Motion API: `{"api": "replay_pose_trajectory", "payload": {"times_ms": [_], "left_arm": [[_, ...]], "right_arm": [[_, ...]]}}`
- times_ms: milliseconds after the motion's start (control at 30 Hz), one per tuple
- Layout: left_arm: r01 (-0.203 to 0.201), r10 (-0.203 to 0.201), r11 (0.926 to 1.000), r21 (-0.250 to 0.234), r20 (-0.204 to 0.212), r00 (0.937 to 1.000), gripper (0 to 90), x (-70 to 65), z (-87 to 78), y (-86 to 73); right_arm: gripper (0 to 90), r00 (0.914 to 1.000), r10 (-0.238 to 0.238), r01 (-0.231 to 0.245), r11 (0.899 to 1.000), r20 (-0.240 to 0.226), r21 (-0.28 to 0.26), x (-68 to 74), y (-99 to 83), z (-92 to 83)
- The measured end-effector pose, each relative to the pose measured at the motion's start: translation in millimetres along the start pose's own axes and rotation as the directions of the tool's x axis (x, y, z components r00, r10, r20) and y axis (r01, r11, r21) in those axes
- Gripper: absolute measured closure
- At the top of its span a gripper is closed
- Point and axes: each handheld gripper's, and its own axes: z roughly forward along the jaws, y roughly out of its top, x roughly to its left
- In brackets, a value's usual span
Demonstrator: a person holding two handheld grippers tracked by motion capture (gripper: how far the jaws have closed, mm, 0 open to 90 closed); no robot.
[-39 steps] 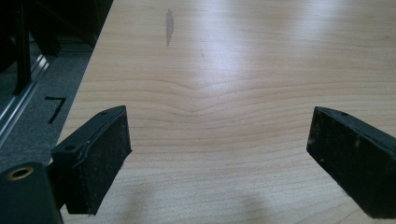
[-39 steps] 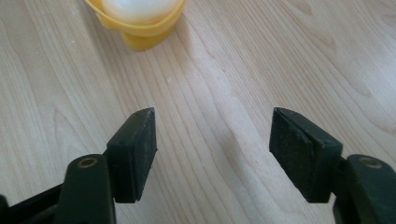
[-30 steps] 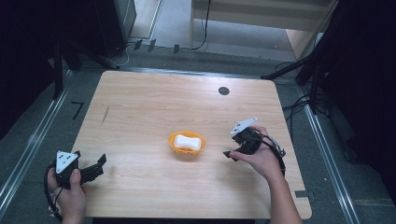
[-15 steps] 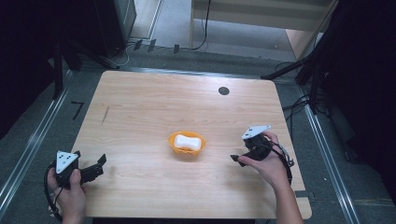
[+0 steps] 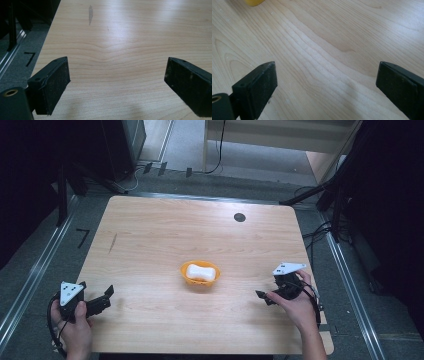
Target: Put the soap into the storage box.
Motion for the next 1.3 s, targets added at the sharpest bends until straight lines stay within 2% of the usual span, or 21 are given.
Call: {"api": "replay_pose_trajectory", "payload": {"times_ms": [267, 400, 700, 967, 1133, 1300], "left_arm": [[-0.003, 0.003, 1.0000, 0.000, -0.001, 1.0000, 6.8, -0.1, -0.1, 0.0], [-0.004, 0.004, 1.0000, 0.000, -0.001, 1.0000, 6.8, -0.3, -0.2, 0.0], [-0.006, 0.006, 1.0000, -0.001, -0.003, 1.0000, 6.8, -0.7, -0.1, 0.0], [-0.009, 0.009, 1.0000, 0.000, -0.002, 1.0000, 6.8, -0.9, -0.3, 0.0], [-0.010, 0.010, 1.0000, 0.001, 0.002, 1.0000, 6.8, -1.4, -0.5, -0.2], [-0.012, 0.012, 0.9999, 0.000, 0.001, 0.9999, 6.8, -1.5, -0.7, -0.3]], "right_arm": [[1.6, 0.9990, 0.044, -0.043, 0.998, 0.012, -0.040, -3.3, -20.3, -7.8], [1.0, 0.9970, 0.076, -0.075, 0.995, 0.014, -0.066, -4.4, -30.4, -11.7], [0.8, 0.9927, 0.116, -0.112, 0.988, 0.033, -0.104, -4.9, -51.4, -20.6], [0.8, 0.9876, 0.155, -0.151, 0.979, 0.023, -0.134, -4.9, -67.7, -28.4], [0.8, 0.9848, 0.170, -0.163, 0.976, 0.036, -0.145, -4.3, -77.2, -33.1], [0.8, 0.9797, 0.198, -0.189, 0.966, 0.034, -0.175, -5.6, -89.3, -39.5]]}}
